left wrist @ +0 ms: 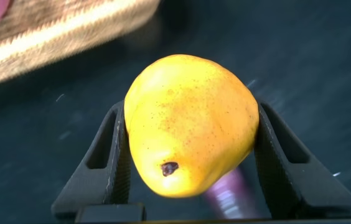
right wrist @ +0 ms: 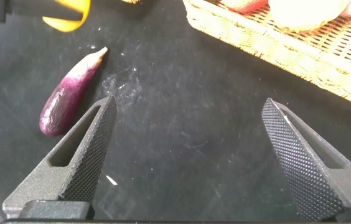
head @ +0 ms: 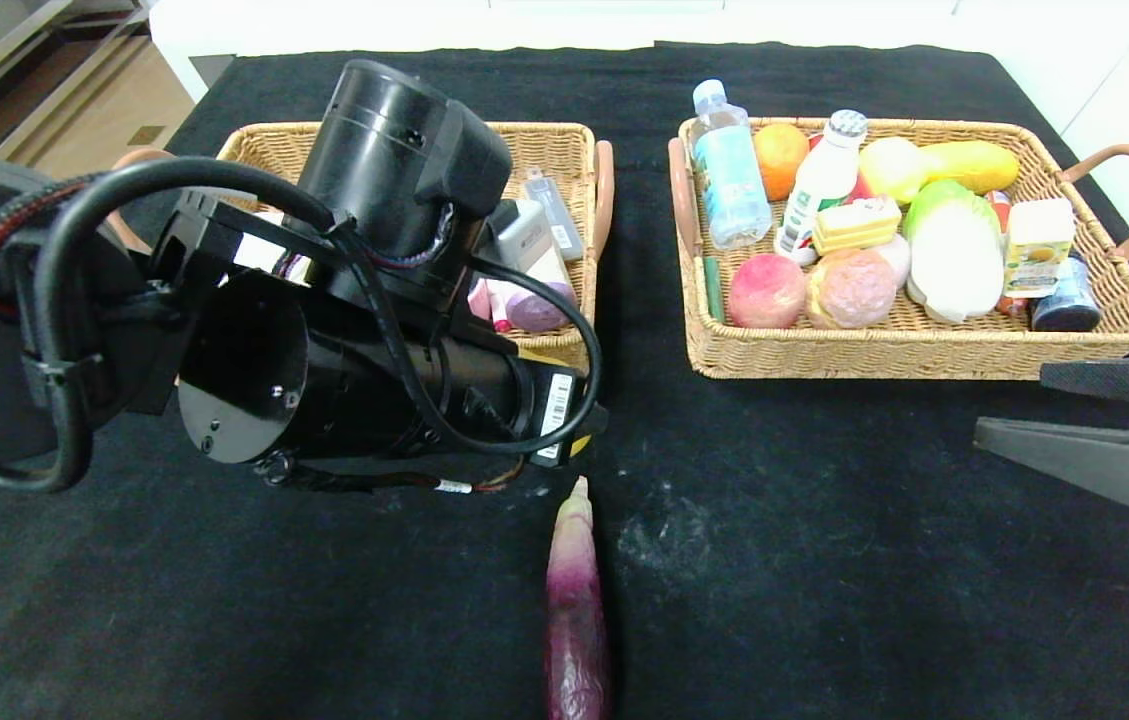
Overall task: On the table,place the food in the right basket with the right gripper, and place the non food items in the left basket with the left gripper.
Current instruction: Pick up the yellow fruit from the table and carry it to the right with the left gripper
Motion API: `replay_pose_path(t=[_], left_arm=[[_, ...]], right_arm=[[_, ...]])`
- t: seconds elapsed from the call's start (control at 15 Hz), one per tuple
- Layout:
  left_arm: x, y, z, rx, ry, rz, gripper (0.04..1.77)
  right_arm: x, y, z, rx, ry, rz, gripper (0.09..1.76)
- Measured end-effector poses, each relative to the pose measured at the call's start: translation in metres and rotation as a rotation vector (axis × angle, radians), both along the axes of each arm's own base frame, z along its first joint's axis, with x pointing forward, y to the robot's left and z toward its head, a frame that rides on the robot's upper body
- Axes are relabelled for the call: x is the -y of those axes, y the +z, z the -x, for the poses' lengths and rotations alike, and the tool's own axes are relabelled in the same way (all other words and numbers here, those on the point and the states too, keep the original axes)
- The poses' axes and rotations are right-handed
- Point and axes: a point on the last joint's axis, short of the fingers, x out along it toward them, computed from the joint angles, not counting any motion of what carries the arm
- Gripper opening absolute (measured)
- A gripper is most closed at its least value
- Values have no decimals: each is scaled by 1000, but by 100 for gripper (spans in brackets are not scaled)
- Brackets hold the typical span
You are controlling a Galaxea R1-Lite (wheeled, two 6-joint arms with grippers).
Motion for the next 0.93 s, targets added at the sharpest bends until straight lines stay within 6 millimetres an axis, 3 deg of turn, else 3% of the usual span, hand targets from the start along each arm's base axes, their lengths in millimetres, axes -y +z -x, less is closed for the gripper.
replay_pose_path(t=[0.47,0.93], left_arm=[[39,-4,6,29,-65,96,115],[74,-32,-3,5,-99,102,115]], right_arm=[[0,1,1,5,-2,-2,171],[1,1,2,9,-5,-3,171]])
